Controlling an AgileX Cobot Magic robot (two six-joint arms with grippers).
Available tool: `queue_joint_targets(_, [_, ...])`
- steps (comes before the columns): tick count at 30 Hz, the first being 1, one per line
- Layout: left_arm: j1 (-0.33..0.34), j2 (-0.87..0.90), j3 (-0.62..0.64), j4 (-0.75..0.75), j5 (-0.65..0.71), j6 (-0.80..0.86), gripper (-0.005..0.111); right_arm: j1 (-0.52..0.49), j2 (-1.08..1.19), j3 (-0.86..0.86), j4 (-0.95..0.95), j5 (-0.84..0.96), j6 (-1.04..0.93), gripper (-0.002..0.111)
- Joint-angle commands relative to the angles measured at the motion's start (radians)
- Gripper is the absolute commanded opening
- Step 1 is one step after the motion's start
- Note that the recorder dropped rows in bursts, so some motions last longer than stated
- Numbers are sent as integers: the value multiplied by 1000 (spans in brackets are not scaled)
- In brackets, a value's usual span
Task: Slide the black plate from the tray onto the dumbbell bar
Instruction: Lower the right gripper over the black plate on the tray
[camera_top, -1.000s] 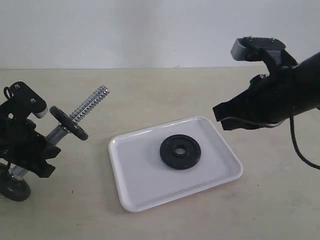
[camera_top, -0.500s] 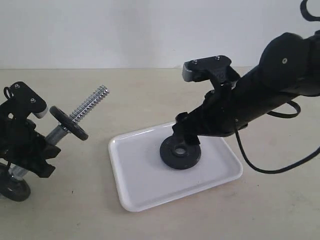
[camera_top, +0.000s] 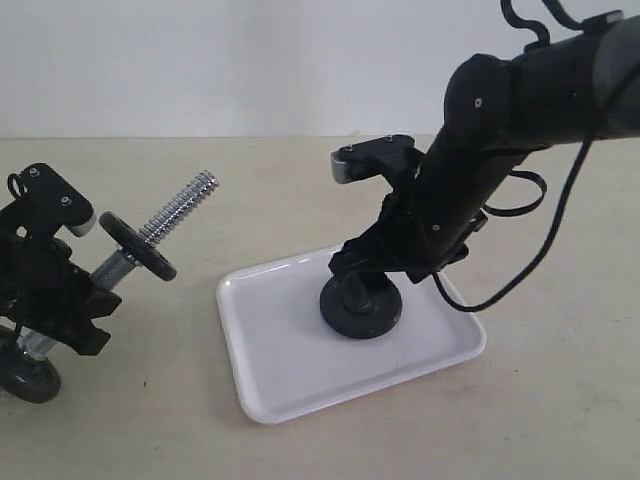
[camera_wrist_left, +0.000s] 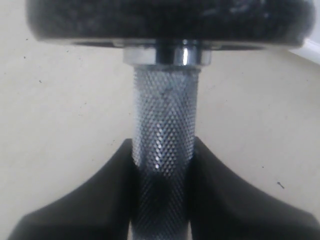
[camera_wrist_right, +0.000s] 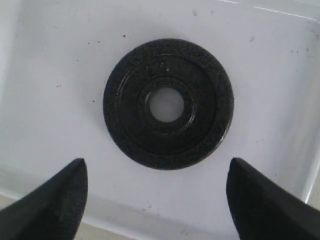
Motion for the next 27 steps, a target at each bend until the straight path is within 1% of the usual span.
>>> queue_joint_targets(1, [0,-57,-31,-36,-5,3,4,2,58,-79,-59,93,54,73])
queue_joint_targets(4, [0,-57,-31,-36,-5,3,4,3,105,-121,-59,136,91,79])
queue_joint_targets(9, [0,-57,-32,-36,-5,3,4,16,151,-148,-86,130,100,79])
queue_joint_targets(13, [0,-59,-41,-36,-13,3,4,47,176,-174,-112,130,100,79])
queue_joint_targets(19, [0,-59,-48,-36,-29,2,4,86,219,-229,-164,136,117,83])
queue_joint_targets(27, [0,-59,-48,-36,-31,2,4,93,263,-292,-228,209,148,83])
